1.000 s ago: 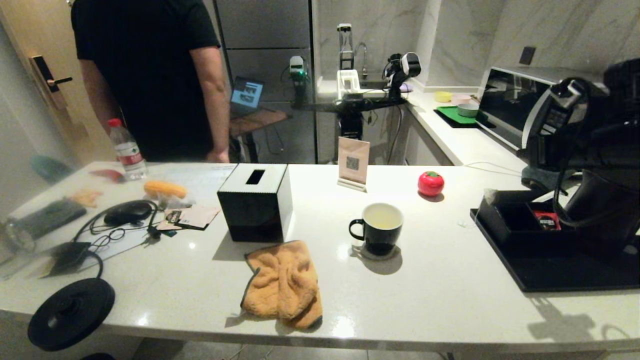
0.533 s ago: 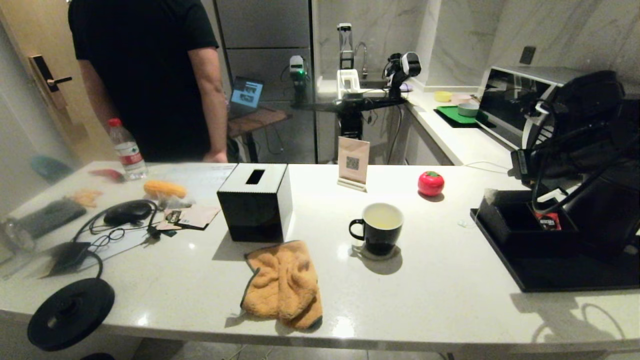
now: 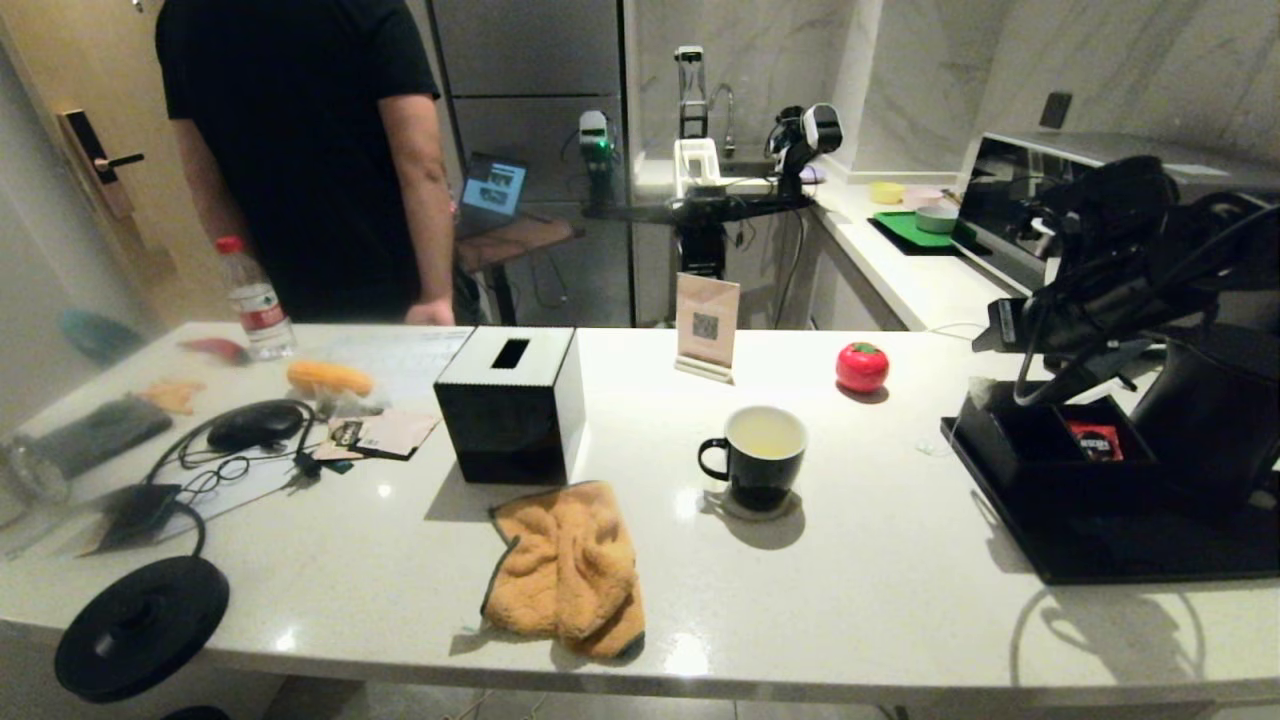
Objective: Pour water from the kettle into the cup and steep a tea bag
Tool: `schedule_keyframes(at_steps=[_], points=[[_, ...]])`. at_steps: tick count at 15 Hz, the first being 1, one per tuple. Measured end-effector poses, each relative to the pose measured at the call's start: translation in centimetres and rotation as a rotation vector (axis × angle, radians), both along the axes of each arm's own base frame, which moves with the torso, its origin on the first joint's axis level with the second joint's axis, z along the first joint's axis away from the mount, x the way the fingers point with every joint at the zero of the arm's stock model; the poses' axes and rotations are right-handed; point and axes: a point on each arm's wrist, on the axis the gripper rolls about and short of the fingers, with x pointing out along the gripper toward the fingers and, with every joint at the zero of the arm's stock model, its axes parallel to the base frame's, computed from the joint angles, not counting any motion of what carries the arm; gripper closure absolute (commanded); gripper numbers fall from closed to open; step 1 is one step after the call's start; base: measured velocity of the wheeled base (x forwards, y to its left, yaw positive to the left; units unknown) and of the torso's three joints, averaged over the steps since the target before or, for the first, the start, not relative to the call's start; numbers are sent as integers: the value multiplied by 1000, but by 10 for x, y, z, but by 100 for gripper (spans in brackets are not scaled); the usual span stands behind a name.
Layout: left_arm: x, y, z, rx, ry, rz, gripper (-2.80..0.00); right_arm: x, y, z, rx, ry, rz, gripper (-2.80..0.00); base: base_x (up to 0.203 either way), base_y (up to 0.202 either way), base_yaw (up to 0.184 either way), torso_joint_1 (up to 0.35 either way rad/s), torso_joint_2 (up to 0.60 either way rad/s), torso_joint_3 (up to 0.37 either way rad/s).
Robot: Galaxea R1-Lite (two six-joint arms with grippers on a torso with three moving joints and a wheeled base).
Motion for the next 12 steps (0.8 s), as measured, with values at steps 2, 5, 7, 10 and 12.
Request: schedule_keyframes(at_steps=[2, 5, 7, 10, 12], points=[[0, 0, 0, 0, 0, 0, 0, 5, -1, -7, -30, 13, -35, -280, 0, 0, 0, 0, 0, 0], [0, 0, 0, 1, 0, 0, 0, 10, -1, -14, -38, 27, -39, -280, 0, 0, 0, 0, 0, 0], [0, 0, 0, 0, 0, 1, 0, 12, -1, -18, -40, 38, -40, -280, 0, 0, 0, 0, 0, 0], [0, 0, 0, 1, 0, 0, 0, 14, -2, -24, -50, 56, -51, -280, 0, 0, 0, 0, 0, 0], [0, 0, 0, 1, 0, 0, 0, 16, -3, -28, -73, 67, -79, -280, 0, 0, 0, 0, 0, 0]])
